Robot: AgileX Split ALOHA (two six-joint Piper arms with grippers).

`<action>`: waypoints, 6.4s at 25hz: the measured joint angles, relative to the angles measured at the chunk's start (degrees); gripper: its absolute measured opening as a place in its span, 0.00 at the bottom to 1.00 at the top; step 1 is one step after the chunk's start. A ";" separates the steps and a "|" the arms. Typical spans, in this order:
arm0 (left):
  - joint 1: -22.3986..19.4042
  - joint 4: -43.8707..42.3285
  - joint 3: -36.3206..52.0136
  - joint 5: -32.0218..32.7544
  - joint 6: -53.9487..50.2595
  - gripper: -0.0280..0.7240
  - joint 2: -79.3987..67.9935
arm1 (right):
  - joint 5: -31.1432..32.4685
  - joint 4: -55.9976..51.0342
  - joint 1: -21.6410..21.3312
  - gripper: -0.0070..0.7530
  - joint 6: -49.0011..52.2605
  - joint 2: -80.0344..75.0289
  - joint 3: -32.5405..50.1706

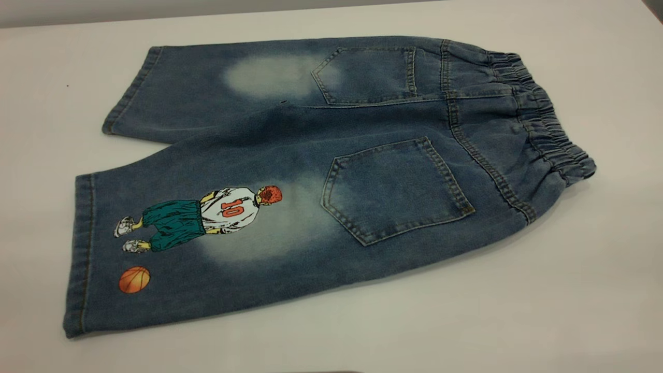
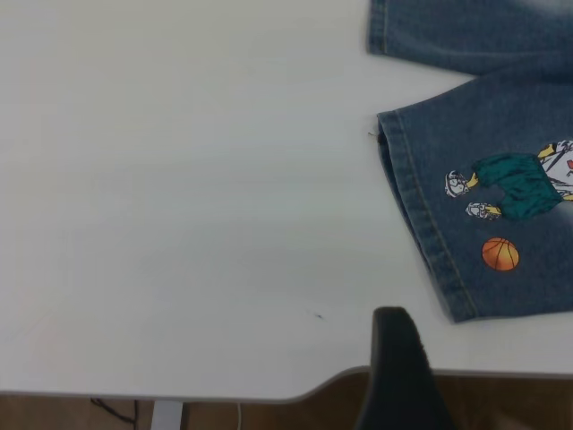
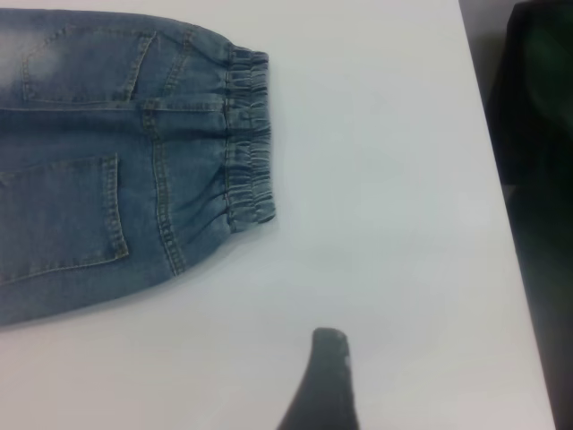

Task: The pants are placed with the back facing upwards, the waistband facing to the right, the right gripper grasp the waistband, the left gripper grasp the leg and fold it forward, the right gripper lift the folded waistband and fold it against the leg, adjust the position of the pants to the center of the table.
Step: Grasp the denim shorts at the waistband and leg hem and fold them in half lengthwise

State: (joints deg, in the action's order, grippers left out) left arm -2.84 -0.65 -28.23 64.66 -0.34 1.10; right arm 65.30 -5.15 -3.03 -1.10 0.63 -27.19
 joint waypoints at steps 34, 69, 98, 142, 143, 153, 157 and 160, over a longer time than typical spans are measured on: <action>0.00 0.00 0.00 0.00 -0.04 0.59 0.00 | 0.00 0.00 0.00 0.76 0.00 0.00 0.00; 0.00 4.34 -4.08 -22.33 -8.94 0.59 -31.54 | -14.66 -7.70 0.00 0.71 1.10 -32.55 -4.61; 0.00 34.17 -4.19 -50.79 21.70 0.59 -69.95 | -35.81 -83.02 0.00 0.82 -68.65 -100.77 -5.24; 0.00 18.34 -0.62 -32.65 8.34 0.59 -72.34 | -40.17 -98.31 0.00 0.07 -86.33 -119.91 -13.64; 0.00 15.17 0.36 -32.73 5.09 0.59 -72.91 | -40.12 -98.24 0.00 0.07 -86.33 -119.91 -13.64; 2.91 9.79 4.34 -38.92 -3.71 0.59 -80.44 | -40.07 -97.98 0.00 0.07 -86.39 -119.91 -13.64; 5.69 9.85 4.34 -43.37 -2.67 0.59 -86.48 | -40.07 -97.86 0.00 0.07 -86.53 -119.91 -13.64; 8.32 9.85 4.34 -46.52 -1.06 0.59 -91.38 | -40.07 -97.74 0.00 0.07 -86.57 -119.91 -13.64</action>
State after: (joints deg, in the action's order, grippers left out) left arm 5.48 9.19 -23.88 18.14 -1.40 -90.28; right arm 25.24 -102.88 -3.03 -87.67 -119.28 -40.82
